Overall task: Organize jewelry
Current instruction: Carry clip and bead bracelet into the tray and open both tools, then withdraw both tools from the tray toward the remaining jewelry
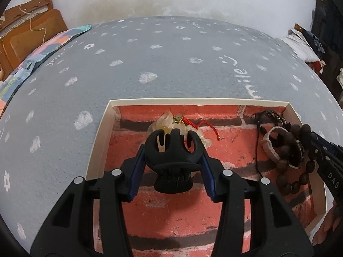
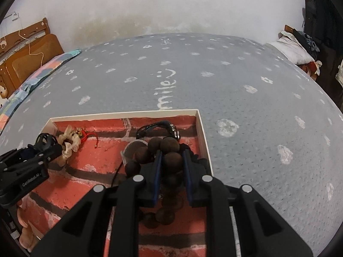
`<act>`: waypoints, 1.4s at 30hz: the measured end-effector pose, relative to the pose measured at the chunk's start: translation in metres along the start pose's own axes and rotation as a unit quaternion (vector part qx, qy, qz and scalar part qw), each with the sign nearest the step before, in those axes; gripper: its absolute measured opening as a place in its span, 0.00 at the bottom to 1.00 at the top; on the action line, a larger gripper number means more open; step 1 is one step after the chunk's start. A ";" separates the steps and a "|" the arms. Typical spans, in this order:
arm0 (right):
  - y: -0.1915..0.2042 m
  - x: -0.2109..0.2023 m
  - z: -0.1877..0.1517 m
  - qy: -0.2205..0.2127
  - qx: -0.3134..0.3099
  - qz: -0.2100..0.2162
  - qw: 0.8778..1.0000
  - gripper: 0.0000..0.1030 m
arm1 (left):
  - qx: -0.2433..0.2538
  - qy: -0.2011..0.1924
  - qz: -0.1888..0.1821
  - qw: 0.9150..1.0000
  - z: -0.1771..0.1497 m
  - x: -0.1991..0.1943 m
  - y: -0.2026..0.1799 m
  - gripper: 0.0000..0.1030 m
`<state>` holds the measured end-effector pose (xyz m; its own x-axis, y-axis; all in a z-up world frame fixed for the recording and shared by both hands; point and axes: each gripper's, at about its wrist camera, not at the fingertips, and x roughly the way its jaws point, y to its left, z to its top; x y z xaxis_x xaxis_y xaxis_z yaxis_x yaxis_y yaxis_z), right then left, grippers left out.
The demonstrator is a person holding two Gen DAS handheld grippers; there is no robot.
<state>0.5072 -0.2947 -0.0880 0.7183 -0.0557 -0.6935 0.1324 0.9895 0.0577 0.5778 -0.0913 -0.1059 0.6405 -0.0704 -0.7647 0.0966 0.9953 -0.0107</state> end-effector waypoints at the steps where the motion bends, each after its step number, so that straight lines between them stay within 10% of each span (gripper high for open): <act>1: 0.000 0.000 0.000 0.002 -0.001 0.003 1.000 0.22 | 0.001 -0.002 0.003 1.000 0.000 -0.001 0.000 0.45; 5: 0.001 -0.005 0.000 0.002 -0.016 0.003 1.000 0.27 | 0.006 -0.016 0.018 1.000 -0.002 -0.010 -0.004 0.67; 8: 0.000 -0.015 -0.001 -0.013 -0.016 0.008 1.000 0.53 | 0.005 -0.021 0.015 1.000 -0.003 -0.019 -0.006 0.71; 14: -0.007 -0.038 -0.007 -0.028 -0.002 0.012 1.000 0.59 | -0.003 -0.036 -0.011 0.999 -0.021 -0.051 -0.011 0.80; 42: -0.071 -0.162 -0.126 -0.024 0.030 -0.037 0.999 0.59 | 0.078 0.040 -0.046 0.995 -0.233 -0.166 -0.028 0.82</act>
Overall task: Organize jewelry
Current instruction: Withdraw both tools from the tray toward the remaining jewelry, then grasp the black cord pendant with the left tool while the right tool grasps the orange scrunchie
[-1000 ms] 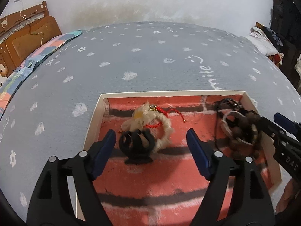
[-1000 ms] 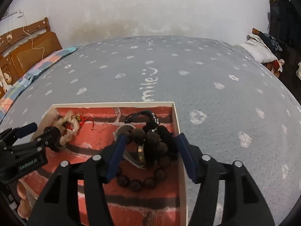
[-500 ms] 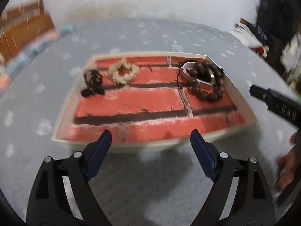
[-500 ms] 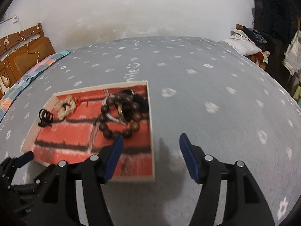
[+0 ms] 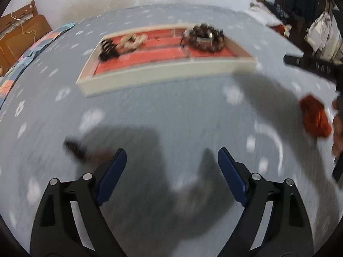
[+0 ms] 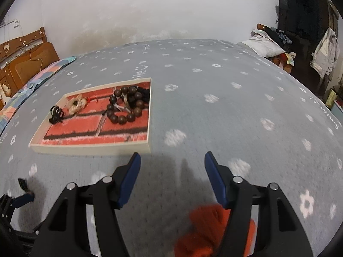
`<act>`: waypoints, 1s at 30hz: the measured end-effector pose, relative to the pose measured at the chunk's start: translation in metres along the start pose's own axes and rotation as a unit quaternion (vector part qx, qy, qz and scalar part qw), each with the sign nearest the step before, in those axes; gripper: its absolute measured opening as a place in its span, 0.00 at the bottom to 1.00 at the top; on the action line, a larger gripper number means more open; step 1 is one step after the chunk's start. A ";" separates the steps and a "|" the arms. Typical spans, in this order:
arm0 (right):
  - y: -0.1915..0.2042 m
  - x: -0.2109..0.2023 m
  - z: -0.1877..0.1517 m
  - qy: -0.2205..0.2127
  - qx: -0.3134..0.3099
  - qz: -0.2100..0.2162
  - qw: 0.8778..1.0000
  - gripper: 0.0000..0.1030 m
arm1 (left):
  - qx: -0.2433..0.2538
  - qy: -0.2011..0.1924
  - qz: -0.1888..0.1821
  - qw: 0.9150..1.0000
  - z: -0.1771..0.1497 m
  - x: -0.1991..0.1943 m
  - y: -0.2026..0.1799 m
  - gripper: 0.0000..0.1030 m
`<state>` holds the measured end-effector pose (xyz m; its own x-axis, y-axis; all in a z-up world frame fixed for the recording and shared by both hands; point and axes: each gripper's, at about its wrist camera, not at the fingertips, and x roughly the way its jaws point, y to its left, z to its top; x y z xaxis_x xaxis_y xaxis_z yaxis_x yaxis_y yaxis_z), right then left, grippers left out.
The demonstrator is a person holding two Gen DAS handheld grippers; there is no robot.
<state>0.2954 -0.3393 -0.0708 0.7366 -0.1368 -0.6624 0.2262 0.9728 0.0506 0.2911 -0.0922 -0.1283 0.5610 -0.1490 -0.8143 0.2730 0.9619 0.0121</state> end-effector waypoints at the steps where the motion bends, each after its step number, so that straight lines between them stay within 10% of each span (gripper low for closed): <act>1: -0.002 -0.005 -0.004 0.002 0.003 0.001 1.000 0.59 | -0.001 0.011 0.002 1.000 -0.012 -0.007 0.004 0.82; 14: -0.016 -0.034 -0.032 0.000 0.001 -0.013 1.000 0.60 | -0.071 -0.033 0.055 0.995 -0.069 -0.091 0.066 0.95; 30: -0.026 -0.014 -0.051 0.029 -0.002 -0.043 0.999 0.61 | -0.105 -0.017 0.075 0.991 -0.021 -0.020 0.118 0.77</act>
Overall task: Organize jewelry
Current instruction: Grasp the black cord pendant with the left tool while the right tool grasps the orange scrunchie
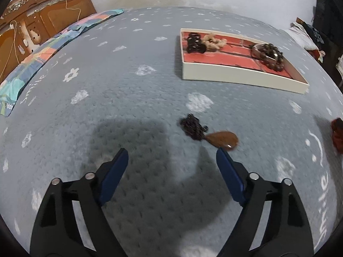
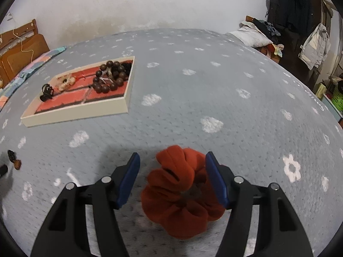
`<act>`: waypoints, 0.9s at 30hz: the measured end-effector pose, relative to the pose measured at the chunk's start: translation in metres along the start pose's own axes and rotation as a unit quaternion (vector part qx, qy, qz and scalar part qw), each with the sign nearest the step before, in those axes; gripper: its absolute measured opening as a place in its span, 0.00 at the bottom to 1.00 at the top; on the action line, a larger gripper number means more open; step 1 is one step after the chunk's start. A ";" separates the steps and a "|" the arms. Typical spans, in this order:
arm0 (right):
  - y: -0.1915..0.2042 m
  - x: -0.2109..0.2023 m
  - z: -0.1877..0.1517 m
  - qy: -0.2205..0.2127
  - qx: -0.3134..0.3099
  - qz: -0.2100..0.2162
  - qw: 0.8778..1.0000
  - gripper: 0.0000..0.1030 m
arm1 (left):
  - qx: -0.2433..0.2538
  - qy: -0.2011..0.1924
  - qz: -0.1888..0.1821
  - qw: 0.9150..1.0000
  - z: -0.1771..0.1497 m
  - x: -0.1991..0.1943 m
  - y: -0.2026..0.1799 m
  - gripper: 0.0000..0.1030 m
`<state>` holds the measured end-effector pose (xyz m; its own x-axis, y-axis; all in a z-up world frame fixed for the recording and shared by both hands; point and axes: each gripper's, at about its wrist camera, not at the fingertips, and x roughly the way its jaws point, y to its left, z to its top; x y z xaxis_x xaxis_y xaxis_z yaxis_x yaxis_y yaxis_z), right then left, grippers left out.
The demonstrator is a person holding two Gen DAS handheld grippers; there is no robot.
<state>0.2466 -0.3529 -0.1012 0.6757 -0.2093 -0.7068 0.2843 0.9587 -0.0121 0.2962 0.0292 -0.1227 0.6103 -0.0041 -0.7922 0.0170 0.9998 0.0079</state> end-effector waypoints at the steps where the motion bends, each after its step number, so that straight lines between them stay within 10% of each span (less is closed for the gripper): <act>1: -0.001 0.001 -0.001 0.002 -0.001 -0.002 1.000 0.61 | -0.004 0.001 -0.002 1.000 0.002 0.003 0.002 0.76; 27: -0.005 0.021 -0.014 0.033 0.020 -0.004 0.999 0.60 | -0.001 0.013 -0.016 1.000 0.028 0.029 -0.014 0.58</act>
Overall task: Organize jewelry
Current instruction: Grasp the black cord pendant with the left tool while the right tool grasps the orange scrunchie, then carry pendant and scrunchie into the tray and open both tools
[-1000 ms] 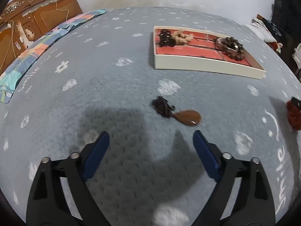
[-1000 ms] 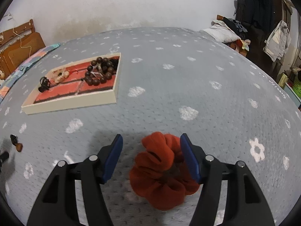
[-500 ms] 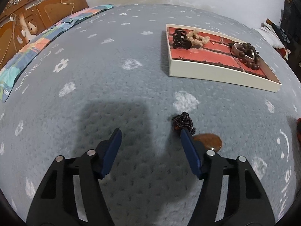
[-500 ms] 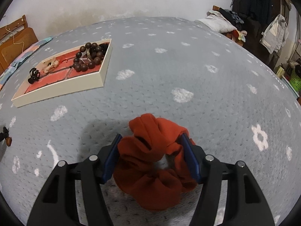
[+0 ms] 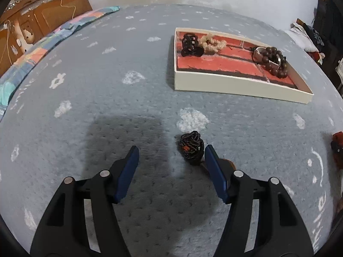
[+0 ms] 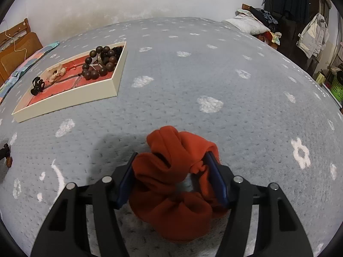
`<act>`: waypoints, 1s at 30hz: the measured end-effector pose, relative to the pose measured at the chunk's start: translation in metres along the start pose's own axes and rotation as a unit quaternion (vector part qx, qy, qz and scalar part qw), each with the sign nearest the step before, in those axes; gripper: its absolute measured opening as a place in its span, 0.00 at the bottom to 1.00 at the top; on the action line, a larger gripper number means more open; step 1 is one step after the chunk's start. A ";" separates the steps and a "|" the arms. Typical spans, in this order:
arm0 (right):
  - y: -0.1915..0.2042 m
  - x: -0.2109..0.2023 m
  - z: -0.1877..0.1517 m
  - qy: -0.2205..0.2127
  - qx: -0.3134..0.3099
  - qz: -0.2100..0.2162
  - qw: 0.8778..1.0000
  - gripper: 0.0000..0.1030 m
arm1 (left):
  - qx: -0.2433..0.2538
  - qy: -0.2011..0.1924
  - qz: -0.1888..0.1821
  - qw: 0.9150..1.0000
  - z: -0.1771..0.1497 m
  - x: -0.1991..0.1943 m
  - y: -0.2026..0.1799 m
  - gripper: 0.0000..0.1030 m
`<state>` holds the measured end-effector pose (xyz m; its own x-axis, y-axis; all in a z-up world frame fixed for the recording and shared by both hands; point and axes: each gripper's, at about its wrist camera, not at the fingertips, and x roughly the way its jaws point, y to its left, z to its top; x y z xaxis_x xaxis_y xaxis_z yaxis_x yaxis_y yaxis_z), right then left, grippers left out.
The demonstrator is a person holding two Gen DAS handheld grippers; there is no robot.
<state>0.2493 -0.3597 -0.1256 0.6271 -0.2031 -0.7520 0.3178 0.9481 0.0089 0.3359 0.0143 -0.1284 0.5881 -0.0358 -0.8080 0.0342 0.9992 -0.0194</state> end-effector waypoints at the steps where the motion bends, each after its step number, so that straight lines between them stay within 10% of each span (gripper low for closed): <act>1: 0.000 0.000 0.000 0.000 0.000 0.000 1.000 0.60 | 0.000 0.005 -0.001 1.000 0.001 0.003 -0.001 0.57; 10: 0.001 0.003 -0.002 0.001 -0.005 -0.004 1.000 0.59 | 0.007 0.020 -0.001 1.000 0.005 0.016 0.001 0.48; 14: -0.003 -0.003 -0.004 -0.002 0.005 0.004 1.000 0.41 | 0.007 0.014 -0.003 1.000 0.003 0.012 0.005 0.23; 30: -0.008 -0.018 -0.004 -0.032 0.007 -0.004 0.999 0.15 | 0.004 -0.021 0.003 1.000 -0.007 -0.014 0.005 0.21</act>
<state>0.2327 -0.3629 -0.1150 0.6690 -0.2263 -0.7080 0.3322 0.9431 0.0124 0.3218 0.0196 -0.1212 0.6211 -0.0300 -0.7832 0.0367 0.9993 -0.0093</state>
